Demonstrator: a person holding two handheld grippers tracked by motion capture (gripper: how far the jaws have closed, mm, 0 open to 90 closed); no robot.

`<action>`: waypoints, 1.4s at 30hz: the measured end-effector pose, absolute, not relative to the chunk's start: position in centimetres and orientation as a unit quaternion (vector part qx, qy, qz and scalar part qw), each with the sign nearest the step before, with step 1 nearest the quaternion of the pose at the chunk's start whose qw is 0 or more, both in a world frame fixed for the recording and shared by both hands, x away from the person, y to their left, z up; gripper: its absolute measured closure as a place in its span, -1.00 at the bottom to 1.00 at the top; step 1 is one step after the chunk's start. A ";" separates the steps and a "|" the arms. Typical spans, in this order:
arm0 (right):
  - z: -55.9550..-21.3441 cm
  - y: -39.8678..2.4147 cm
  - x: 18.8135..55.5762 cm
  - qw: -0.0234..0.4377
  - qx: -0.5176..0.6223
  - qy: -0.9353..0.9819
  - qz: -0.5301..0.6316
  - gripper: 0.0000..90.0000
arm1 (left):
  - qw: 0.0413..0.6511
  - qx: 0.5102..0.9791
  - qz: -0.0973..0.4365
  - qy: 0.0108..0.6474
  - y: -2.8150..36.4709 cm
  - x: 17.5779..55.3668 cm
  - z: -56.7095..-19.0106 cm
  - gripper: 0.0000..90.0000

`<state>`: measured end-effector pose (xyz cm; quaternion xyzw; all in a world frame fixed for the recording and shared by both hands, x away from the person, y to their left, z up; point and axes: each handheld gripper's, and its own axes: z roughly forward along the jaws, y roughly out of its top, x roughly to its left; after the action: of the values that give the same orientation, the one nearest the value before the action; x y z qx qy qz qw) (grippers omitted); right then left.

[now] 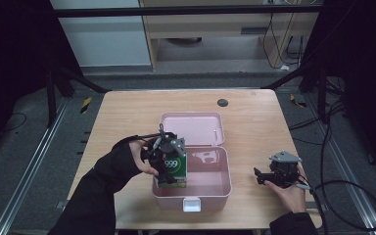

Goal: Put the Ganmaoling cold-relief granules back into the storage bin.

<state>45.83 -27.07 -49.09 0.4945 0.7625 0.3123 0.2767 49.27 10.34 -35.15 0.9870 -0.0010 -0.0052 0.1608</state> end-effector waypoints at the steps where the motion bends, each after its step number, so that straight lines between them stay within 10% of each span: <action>1: -49.1 -27.1 45.8 0.277 0.494 0.762 0.312 -0.90 | 0.164 0.986 -0.008 0.002 10.4 49.3 -35.3 -0.67; 42: -49.1 -27.0 45.9 0.276 0.492 0.765 0.310 -0.94 | 0.149 0.989 0.006 -0.006 10.6 49.0 -38.9 -0.70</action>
<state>45.88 -26.99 -49.12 0.4924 0.7649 0.3099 0.2764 48.99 10.62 -38.91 0.9887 -0.0062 0.0060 0.1494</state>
